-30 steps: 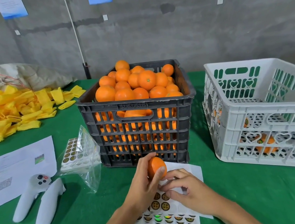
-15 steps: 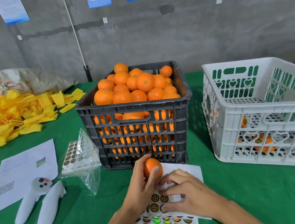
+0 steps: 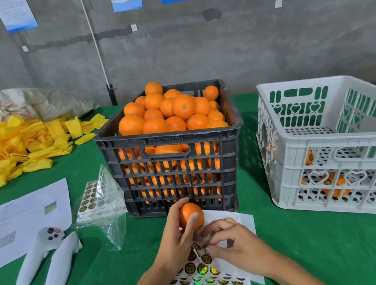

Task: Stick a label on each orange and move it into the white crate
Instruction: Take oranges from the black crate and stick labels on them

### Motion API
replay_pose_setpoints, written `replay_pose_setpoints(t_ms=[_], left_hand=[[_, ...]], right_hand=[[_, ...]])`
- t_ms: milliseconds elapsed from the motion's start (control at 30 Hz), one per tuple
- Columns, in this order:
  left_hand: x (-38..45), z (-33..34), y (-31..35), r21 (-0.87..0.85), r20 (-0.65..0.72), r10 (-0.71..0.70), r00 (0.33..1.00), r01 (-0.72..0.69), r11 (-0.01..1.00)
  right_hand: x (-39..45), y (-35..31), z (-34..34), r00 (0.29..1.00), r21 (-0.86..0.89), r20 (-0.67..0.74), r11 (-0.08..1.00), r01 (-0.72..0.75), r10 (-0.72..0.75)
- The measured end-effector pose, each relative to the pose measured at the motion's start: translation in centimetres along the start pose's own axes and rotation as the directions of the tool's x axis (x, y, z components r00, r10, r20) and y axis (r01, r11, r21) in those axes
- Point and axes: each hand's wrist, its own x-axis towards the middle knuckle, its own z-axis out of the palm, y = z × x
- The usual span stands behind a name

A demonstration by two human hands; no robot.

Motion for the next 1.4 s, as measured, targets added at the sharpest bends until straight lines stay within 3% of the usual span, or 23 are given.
replay_pose_setpoints(t_ms=[333,500,633,733,867,967,1067,1167,1267,1400], left_hand=[[0.3,0.0,-0.3,-0.006,0.013,-0.015,1.0,0.015,1.0],[0.2,-0.1,0.0,-0.009,0.049,0.023,0.999,-0.022,1.0],[1.3,-0.5,1.0,0.138,0.078,0.162,0.984,-0.172,0.975],[2.1,-0.1,3.0,0.184,0.131,0.272,0.953,-0.293,0.938],[2.6,1.0,6.1,0.29,0.124,0.419,0.9,-0.436,0.852],[2.9,1.7,8.6,0.378,0.078,0.535,0.841,-0.522,0.765],[3.8,2.3,12.6,0.421,0.01,0.61,0.793,-0.556,0.716],[5.8,3.0,16.5,0.463,0.058,0.707,0.705,-0.647,0.606],[8.8,3.5,19.7,0.352,0.172,0.676,0.717,-0.686,0.637],[14.7,2.8,22.6,0.329,0.358,0.595,0.719,-0.694,0.64]], right_hand=[[0.4,-1.3,-0.7,0.991,0.187,-0.026,0.975,-0.122,0.129],[0.0,-1.9,0.4,0.9,0.249,-0.322,0.943,-0.219,0.294],[0.5,-2.6,-0.7,0.768,0.175,-0.607,0.977,-0.119,0.202],[0.4,-3.2,-0.9,0.763,0.139,-0.635,0.989,-0.04,0.12],[-0.1,-4.6,-1.7,0.723,0.319,-0.672,0.943,0.09,0.158],[-0.8,-6.8,-3.2,0.69,0.316,-0.714,0.933,0.169,0.117],[-1.1,-9.9,-4.4,0.648,0.111,-0.762,0.984,0.141,-0.007],[0.1,-12.8,-6.9,0.578,-0.158,-0.809,0.987,-0.032,-0.11],[1.9,-14.6,-11.4,0.452,-0.408,-0.851,0.88,-0.245,-0.268],[4.2,-13.6,-16.2,0.431,-0.529,-0.832,0.735,-0.425,-0.35]])
